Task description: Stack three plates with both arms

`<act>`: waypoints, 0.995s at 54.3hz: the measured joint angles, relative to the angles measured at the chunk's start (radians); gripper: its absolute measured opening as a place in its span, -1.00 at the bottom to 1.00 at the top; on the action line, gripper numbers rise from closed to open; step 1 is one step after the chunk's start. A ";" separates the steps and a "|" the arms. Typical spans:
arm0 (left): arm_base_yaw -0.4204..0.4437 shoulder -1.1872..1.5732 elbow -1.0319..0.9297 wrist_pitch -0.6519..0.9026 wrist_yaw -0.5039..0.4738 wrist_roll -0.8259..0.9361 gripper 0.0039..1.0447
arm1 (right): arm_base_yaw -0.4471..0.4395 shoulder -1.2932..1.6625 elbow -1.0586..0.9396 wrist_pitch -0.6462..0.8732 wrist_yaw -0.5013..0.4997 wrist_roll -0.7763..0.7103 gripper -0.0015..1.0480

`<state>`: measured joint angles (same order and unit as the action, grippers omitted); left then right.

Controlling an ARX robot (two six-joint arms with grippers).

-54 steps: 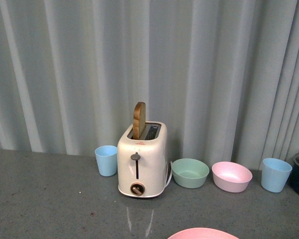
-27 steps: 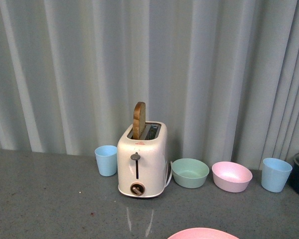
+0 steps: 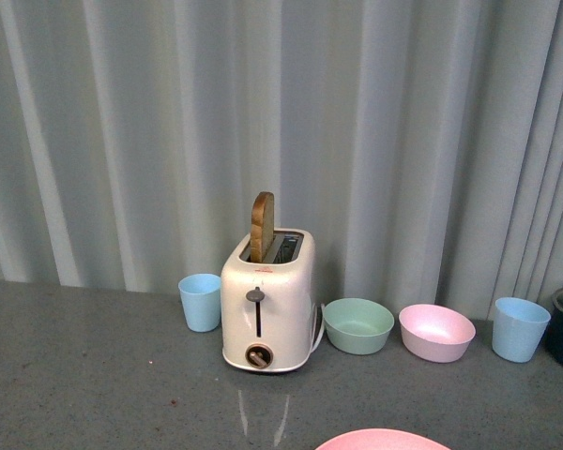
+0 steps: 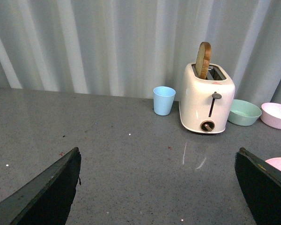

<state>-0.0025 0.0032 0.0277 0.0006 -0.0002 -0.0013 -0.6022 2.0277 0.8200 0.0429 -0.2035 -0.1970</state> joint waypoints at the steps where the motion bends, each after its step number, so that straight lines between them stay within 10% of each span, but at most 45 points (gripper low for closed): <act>1: 0.000 0.000 0.000 0.000 0.000 0.000 0.87 | -0.001 0.000 0.000 0.000 0.000 0.000 0.24; 25: 0.000 0.000 0.000 0.000 0.000 0.000 0.87 | -0.033 -0.008 0.000 0.001 -0.015 0.015 -0.93; 54: 0.000 0.000 0.000 0.000 0.000 0.000 0.87 | -0.060 -0.187 0.058 -0.106 -0.046 0.018 -0.94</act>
<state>-0.0025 0.0032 0.0277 0.0006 -0.0002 -0.0013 -0.6621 1.8404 0.8776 -0.0635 -0.2497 -0.1787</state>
